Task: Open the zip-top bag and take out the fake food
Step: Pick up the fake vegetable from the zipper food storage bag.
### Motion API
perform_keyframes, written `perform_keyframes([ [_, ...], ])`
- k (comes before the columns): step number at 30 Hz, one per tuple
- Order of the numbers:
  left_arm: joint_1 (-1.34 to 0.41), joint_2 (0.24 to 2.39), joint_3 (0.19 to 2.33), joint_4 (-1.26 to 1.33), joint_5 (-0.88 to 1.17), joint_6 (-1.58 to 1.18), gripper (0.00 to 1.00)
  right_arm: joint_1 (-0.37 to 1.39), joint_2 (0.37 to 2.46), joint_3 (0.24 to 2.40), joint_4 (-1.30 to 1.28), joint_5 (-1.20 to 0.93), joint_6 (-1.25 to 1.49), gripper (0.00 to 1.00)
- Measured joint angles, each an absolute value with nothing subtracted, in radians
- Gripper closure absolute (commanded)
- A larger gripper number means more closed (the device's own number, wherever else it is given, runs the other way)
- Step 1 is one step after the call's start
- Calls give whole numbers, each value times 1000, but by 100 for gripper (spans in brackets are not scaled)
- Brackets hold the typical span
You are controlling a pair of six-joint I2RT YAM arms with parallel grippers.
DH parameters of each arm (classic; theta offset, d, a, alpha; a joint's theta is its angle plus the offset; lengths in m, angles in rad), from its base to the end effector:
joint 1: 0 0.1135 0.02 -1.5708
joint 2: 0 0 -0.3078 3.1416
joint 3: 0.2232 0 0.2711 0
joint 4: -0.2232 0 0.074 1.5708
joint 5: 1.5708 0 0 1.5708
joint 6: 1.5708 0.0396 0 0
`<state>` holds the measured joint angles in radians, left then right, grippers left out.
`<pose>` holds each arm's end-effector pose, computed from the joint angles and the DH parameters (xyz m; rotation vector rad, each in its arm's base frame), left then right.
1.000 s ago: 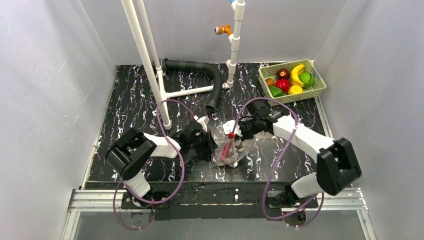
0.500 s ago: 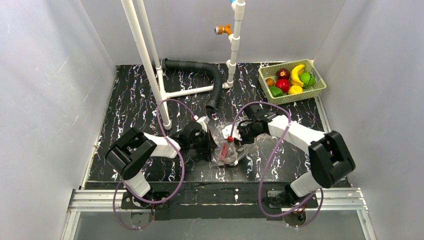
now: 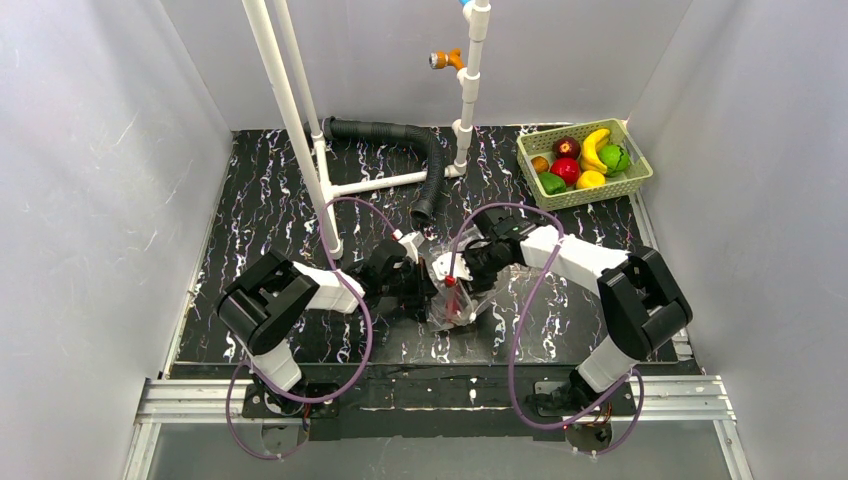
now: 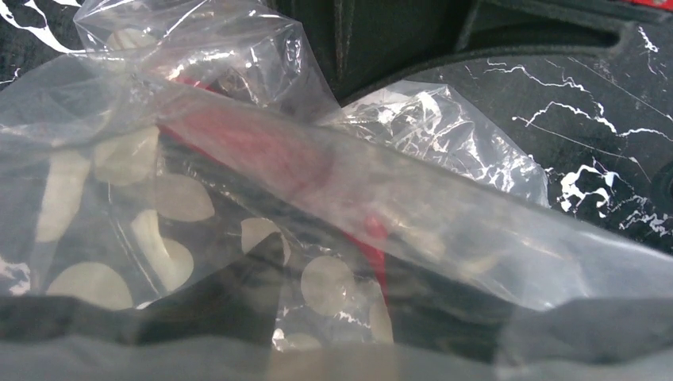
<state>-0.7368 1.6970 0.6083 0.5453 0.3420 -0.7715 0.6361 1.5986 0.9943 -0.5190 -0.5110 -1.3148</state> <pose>0.2353 -0.2314 0.1549 0.1870 2.3385 -1.1959 0.2517 0.2099 0.2225 -2.1737 1.2912 0.4305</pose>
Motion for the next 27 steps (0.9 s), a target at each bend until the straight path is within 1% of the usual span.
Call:
perform_keyframes([
  [6,-736,1705,615,548,360,-769,100,656,1651,1010,-517,-502,-1328,39],
  [11,-736,1707,617,548,364,-765,100,664,1723,1046,-517,-491,-1336,42],
  [13,-736,1707,616,548,364,-762,100,664,1739,1055,-521,-488,-1341,48],
  [22,-733,1684,606,531,326,-762,100,666,1756,1070,-543,-469,-1374,83],
  [24,-727,1664,593,524,304,-762,100,669,1753,1070,-546,-464,-1369,87],
  [27,-722,1643,576,516,279,-763,100,670,1741,1063,-550,-454,-1349,89],
])
